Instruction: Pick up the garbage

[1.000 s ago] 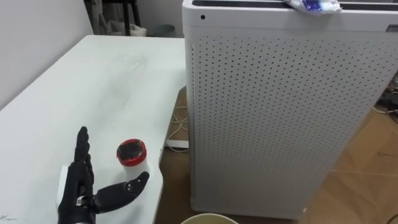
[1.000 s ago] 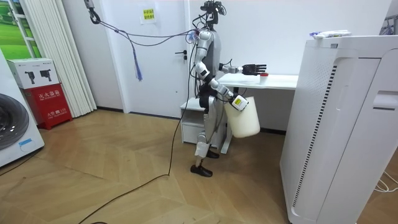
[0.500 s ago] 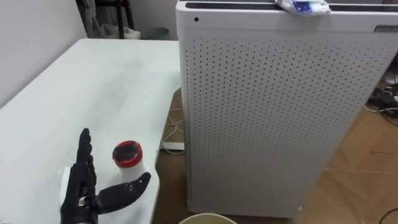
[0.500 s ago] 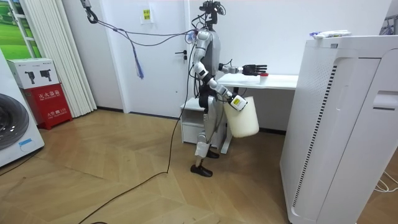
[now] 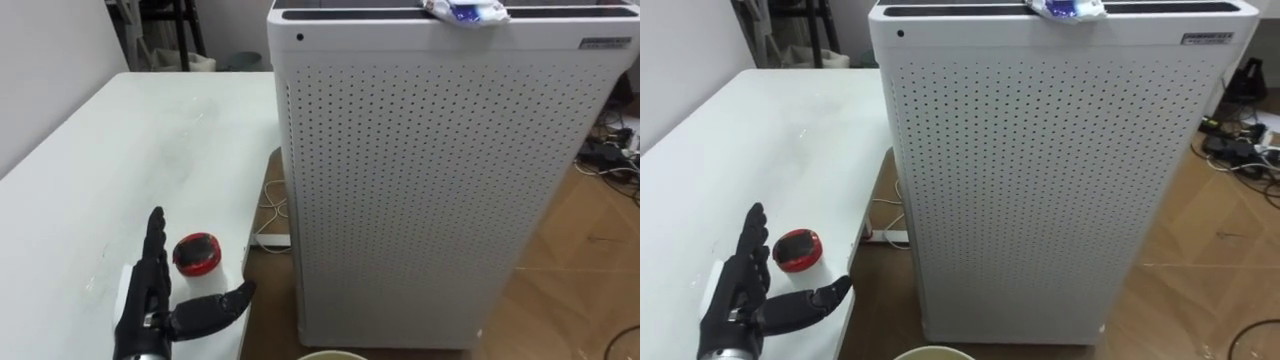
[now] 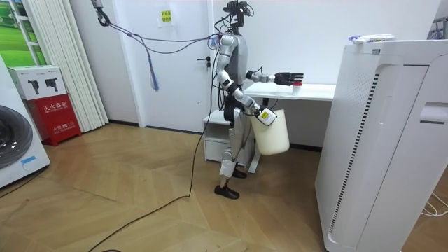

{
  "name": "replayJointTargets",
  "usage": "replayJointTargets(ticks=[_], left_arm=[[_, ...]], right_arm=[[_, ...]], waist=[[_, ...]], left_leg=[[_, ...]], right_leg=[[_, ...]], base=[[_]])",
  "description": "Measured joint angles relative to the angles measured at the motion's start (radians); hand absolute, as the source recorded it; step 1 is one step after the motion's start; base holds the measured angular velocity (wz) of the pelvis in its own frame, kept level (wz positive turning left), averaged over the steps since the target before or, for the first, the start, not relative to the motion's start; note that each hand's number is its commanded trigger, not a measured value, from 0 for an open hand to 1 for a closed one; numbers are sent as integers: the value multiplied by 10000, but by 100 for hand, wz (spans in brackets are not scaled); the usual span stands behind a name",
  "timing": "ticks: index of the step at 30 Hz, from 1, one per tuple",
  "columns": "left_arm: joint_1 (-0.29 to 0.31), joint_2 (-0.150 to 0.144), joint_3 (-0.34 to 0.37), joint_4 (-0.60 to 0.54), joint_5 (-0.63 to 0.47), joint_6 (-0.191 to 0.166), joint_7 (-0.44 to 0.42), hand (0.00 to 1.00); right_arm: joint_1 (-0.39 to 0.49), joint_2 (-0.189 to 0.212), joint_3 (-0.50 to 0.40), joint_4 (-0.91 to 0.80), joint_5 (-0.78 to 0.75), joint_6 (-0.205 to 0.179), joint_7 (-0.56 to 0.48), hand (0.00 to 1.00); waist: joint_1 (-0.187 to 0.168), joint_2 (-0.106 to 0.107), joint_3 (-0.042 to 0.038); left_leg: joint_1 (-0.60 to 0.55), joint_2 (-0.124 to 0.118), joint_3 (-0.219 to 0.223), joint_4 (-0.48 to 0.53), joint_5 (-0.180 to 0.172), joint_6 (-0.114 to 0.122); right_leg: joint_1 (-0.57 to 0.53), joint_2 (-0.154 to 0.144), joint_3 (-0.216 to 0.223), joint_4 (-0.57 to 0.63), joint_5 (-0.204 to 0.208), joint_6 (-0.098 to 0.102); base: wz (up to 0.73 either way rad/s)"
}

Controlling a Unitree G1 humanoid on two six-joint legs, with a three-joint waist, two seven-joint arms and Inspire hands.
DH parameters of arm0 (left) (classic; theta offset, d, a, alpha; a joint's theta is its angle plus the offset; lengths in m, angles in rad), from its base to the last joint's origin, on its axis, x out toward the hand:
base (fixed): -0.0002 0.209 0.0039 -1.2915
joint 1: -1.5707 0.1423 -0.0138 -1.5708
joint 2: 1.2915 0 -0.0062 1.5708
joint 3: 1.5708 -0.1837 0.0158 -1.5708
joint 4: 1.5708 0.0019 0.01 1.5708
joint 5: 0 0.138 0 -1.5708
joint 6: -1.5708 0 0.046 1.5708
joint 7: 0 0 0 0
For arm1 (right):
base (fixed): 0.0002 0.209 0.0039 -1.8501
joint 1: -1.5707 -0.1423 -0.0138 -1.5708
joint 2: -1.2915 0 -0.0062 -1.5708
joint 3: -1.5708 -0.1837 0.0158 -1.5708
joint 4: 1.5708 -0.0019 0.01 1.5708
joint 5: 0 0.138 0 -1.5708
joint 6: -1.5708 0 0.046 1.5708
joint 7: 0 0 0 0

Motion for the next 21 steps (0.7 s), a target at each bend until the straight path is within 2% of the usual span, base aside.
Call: replayJointTargets(ticks=[7,18,21], left_arm=[[-57,0,1,5,5,0,193,0],[-122,2,0,29,1,-6,310,0],[-285,2,2,350,-1,-19,396,0]], right_arm=[[-3,96,-29,0,-399,0,-7,100],[-2,113,-34,0,-528,0,-1,100],[-2,114,-34,-1,-562,0,1,100]], waist=[[-217,27,42],[-240,18,56],[-236,16,55]], left_leg=[[-8,-1,20,-24,0,0],[-7,5,104,-85,0,0],[21,6,112,-86,0,0]], right_leg=[[25,0,10,1,0,0],[-104,2,19,19,0,0],[-88,3,34,28,0,0]], base=[[0],[-1],[0]])
